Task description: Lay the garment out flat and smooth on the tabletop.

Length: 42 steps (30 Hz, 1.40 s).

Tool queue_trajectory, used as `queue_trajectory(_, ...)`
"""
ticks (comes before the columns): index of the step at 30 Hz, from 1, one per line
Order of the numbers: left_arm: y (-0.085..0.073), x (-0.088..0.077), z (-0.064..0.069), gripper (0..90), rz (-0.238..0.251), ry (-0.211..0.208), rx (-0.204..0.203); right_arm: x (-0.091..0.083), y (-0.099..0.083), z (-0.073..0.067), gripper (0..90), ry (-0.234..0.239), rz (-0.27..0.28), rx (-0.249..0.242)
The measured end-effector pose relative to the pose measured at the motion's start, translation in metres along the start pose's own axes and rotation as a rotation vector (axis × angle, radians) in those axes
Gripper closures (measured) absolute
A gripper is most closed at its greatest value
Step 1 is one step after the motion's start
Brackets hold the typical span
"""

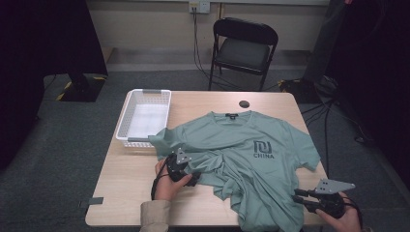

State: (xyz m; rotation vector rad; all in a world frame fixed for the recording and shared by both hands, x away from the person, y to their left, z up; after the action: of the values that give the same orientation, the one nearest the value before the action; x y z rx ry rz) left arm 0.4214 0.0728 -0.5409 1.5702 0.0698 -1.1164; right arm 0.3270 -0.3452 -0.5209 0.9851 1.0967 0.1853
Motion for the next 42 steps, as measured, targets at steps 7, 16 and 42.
queue_trajectory(7, 0.0, 0.0, 0.0, 13.1, 0.0, 0.0, 0.0, 0.022, 0.019, 0.017, 65.0, -0.051, 0.005, -0.015)
queue_trajectory(16, 0.0, 0.0, 0.0, 13.2, 0.0, -0.001, -0.002, 0.04, 0.019, 0.013, 85.6, -0.037, -0.05, -0.037)
queue_trajectory(42, 0.0, 0.0, 0.0, 13.1, 0.0, -0.002, 0.001, 0.065, 0.027, 0.077, 12.6, -0.128, -0.022, 0.096)
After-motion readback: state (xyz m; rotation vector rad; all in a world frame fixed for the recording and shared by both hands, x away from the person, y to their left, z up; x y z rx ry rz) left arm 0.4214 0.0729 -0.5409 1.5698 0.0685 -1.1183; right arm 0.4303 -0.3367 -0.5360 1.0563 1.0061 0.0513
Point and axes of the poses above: each handheld gripper's, and its own axes: x roughly forward along the jaws, y roughly out of its top, z roughly to its right, the point moved 6 cm from there along x, roughly forward along the jaws, and after that the axes turned 8 degrees about -x, right-handed, at the moved point
